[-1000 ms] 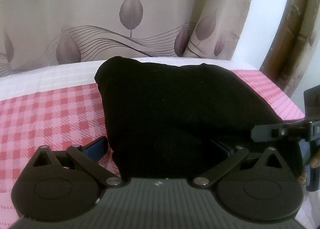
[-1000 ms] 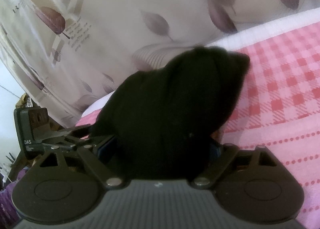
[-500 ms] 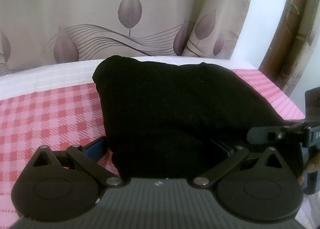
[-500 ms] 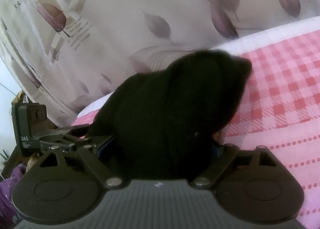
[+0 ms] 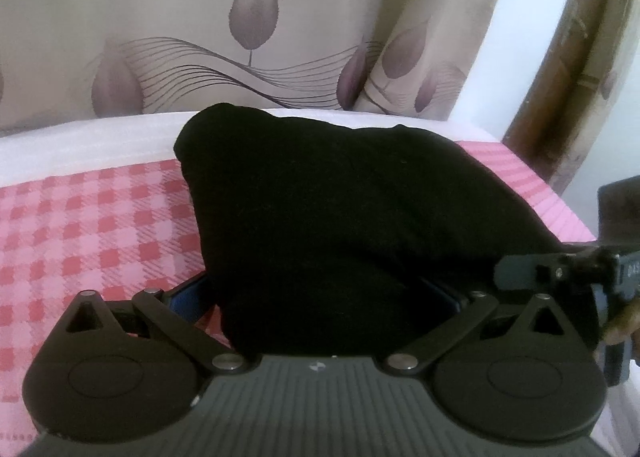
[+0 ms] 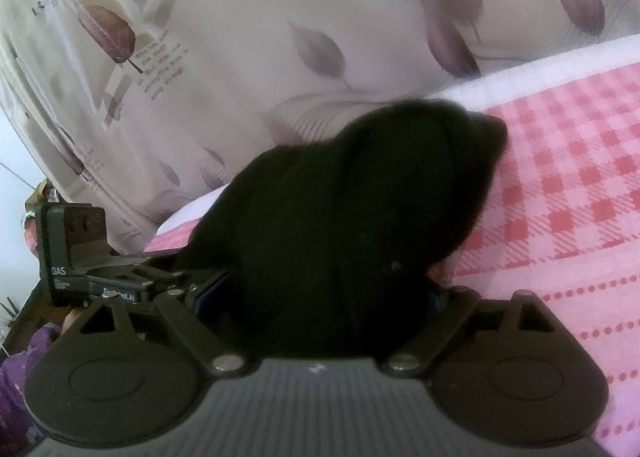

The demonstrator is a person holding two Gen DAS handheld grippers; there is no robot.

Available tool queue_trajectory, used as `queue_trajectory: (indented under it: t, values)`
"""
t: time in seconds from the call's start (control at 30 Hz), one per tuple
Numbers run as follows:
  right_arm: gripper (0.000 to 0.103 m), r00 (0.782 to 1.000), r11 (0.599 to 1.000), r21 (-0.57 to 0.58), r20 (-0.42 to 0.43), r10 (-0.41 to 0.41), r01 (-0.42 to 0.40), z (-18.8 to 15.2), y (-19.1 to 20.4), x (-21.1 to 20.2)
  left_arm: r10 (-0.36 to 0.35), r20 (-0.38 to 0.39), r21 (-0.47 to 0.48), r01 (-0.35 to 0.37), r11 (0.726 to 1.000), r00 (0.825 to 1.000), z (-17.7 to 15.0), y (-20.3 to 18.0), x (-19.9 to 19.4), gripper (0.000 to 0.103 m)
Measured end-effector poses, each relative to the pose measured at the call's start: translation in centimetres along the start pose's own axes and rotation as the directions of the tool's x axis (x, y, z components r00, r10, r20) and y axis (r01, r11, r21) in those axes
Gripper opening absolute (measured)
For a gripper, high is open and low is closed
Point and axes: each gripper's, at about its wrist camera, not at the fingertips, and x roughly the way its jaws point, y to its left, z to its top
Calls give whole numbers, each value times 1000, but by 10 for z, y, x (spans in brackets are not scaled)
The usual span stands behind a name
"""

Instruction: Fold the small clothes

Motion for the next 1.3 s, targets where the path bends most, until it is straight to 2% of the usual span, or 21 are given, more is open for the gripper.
queue_trajectory:
  t: [0.27,0.33,0.43,0.57,0.67,0.77,0.8,0.83,0.9,0.93,1.03,1.1,1.3]
  values:
    - [87,999,999,27,-10,32,-32,1,-2,1,-74,28,-32,75,997,997,0,7,0,97]
    - [68,999,998,47,-19,44,-43,0,-6,0,-92,31,-49,93,994,995,0,11,-1,95]
    - [62,998,997,63,-35,52,-49,1,-9,-1,-118,23,-53,119,991,993,2,16,-1,92]
    - [63,997,994,89,-46,66,-62,3,-12,-1,-165,10,-62,165,984,986,5,25,0,90]
    - [65,998,995,83,-33,62,-59,2,-11,0,-211,8,-57,211,976,977,6,26,3,102]
    - [67,997,995,82,-36,62,-59,3,-10,2,-204,24,-53,205,977,979,6,23,7,101]
    - [66,997,995,79,-40,63,-60,4,-10,3,-205,37,-75,207,975,978,6,24,8,98]
    - [60,997,996,74,-41,60,-57,4,-10,4,-201,52,-93,205,974,978,5,26,8,81]
    - [51,998,997,69,-46,46,-43,3,-6,6,-208,60,-105,213,971,976,3,28,6,66]
    - [48,998,997,68,-44,48,-45,2,-4,7,-212,63,-116,218,969,975,2,29,4,62]
    - [44,999,996,77,-7,43,-42,-2,5,6,-183,85,-120,192,974,979,1,23,-5,55]
    - [44,999,996,83,11,44,-44,-5,9,4,-147,105,-80,156,985,983,-1,14,-12,53]
    - [43,999,995,91,32,40,-43,-13,25,-4,-107,124,-66,116,991,986,-5,0,-35,51]
